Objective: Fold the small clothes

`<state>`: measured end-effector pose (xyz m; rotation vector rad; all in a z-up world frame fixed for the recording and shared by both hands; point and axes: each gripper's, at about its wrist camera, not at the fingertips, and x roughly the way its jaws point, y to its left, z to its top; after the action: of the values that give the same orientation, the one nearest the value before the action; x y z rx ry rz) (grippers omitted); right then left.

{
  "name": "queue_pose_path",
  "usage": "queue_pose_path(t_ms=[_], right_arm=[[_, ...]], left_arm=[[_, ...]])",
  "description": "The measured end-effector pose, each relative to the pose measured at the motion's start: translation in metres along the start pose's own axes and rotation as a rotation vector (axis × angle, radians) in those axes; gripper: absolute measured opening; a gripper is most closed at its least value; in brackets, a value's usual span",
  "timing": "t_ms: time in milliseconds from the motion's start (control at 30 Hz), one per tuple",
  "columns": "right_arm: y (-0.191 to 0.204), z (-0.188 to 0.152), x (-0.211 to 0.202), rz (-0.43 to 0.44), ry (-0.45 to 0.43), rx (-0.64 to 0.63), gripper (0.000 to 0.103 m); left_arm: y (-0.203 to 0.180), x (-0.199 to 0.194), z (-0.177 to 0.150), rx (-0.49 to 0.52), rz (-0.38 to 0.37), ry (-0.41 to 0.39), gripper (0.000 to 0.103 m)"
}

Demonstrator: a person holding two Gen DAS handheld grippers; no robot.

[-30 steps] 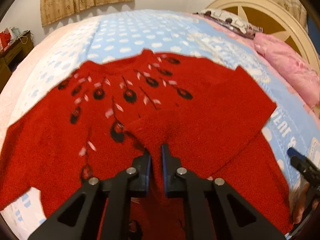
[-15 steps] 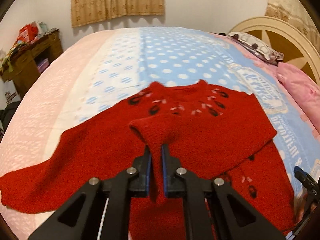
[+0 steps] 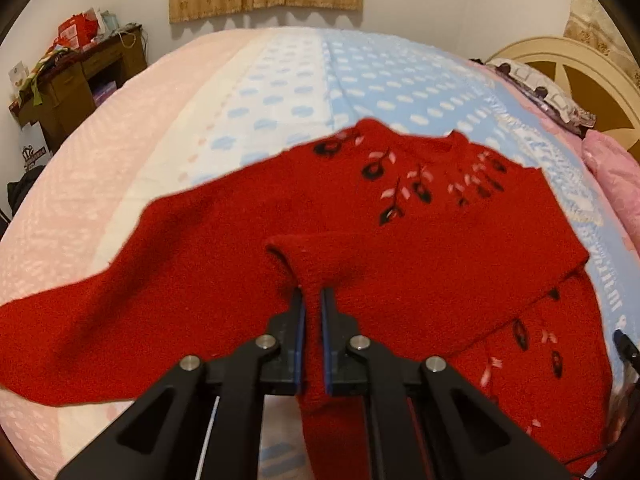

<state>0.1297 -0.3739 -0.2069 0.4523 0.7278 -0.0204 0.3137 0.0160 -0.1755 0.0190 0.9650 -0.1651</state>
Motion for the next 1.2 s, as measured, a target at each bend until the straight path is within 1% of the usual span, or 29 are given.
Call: queue_pose_path(t_ms=[33,100,133,200,300,333,367,400,433,467,533,567,600,633,667,733,767,800,867,900,967,1000,1033,1067,1100,1133,1200], right_arm=[[0.0,0.0,0.0,0.0,0.0,0.0,0.067],[0.0,0.0,0.0,0.001,0.001,0.001,0.067],[0.0,0.0,0.001,0.001,0.002,0.001,0.067],[0.001,0.0,0.001,0.0,0.002,0.0,0.067],[0.0,0.0,0.0,0.0,-0.005,0.002,0.067],[0.0,0.0,-0.001,-0.007,-0.009,0.003,0.067],[0.002,0.001,-0.003,-0.017,-0.012,-0.001,0.067],[0.007,0.003,-0.005,-0.034,-0.008,-0.028,0.067],[0.011,0.005,-0.007,-0.041,-0.004,-0.049,0.067],[0.018,0.008,-0.009,-0.046,0.001,-0.084,0.067],[0.04,0.021,-0.012,-0.05,-0.001,-0.18,0.067],[0.047,0.026,-0.013,-0.053,-0.004,-0.209,0.067],[0.064,0.037,-0.01,-0.059,-0.007,-0.261,0.067],[0.072,0.042,-0.007,-0.06,-0.006,-0.284,0.067],[0.088,0.053,0.002,-0.052,0.0,-0.32,0.067],[0.106,0.066,0.016,-0.015,-0.002,-0.343,0.067],[0.115,0.072,0.027,0.013,0.011,-0.346,0.067],[0.125,0.078,0.045,0.039,0.043,-0.35,0.067],[0.136,0.08,0.067,0.034,0.084,-0.368,0.067],[0.141,0.079,0.086,0.011,0.117,-0.387,0.067],[0.137,0.079,0.112,-0.052,0.159,-0.386,0.067],[0.127,0.079,0.126,-0.069,0.196,-0.344,0.067],[0.12,0.079,0.132,-0.069,0.216,-0.316,0.067],[0.11,0.077,0.138,-0.064,0.237,-0.289,0.068],[0.107,0.075,0.138,-0.051,0.227,-0.305,0.068],[0.106,0.073,0.137,-0.048,0.222,-0.325,0.068],[0.109,0.067,0.135,-0.068,0.22,-0.38,0.068]], left_arm=[[0.0,0.007,-0.001,-0.001,0.018,0.006,0.007],[0.003,0.012,-0.003,-0.011,0.028,0.014,0.01],[0.005,0.015,-0.003,-0.016,0.032,0.01,0.013],[0.008,0.017,-0.003,-0.015,0.05,-0.008,0.015],[0.01,0.014,-0.006,-0.004,0.039,-0.006,0.018],[0.01,0.012,-0.007,0.0,0.041,-0.004,0.027],[0.01,0.008,-0.008,0.009,0.048,0.0,0.033],[0.01,0.002,-0.01,0.021,0.054,-0.005,0.043],[0.01,-0.004,-0.012,0.029,0.053,-0.017,0.05],[0.009,-0.011,-0.013,0.041,0.052,-0.038,0.054],[0.007,-0.023,-0.015,0.069,0.062,-0.085,0.066],[0.004,-0.027,-0.015,0.087,0.075,-0.109,0.069],[0.001,-0.028,-0.015,0.106,0.095,-0.126,0.075],[-0.003,-0.027,-0.015,0.126,0.119,-0.137,0.079],[-0.006,-0.023,-0.014,0.14,0.138,-0.137,0.079],[-0.011,-0.014,-0.012,0.144,0.149,-0.12,0.079],[-0.013,-0.008,-0.012,0.14,0.146,-0.104,0.079],[-0.014,-0.005,-0.012,0.137,0.148,-0.097,0.079],[-0.016,-0.001,-0.013,0.132,0.152,-0.093,0.079],[-0.017,-0.001,-0.014,0.13,0.157,-0.093,0.079],[-0.018,0.001,-0.015,0.142,0.172,-0.092,0.079],[-0.018,0.003,-0.016,0.147,0.184,-0.088,0.08],[-0.016,0.008,-0.017,0.154,0.21,-0.076,0.08],[-0.014,0.01,-0.019,0.154,0.22,-0.067,0.08],[-0.011,0.013,-0.02,0.142,0.206,-0.072,0.083],[-0.008,0.013,-0.021,0.127,0.202,-0.082,0.089],[-0.002,0.015,-0.024,0.092,0.208,-0.096,0.095]])
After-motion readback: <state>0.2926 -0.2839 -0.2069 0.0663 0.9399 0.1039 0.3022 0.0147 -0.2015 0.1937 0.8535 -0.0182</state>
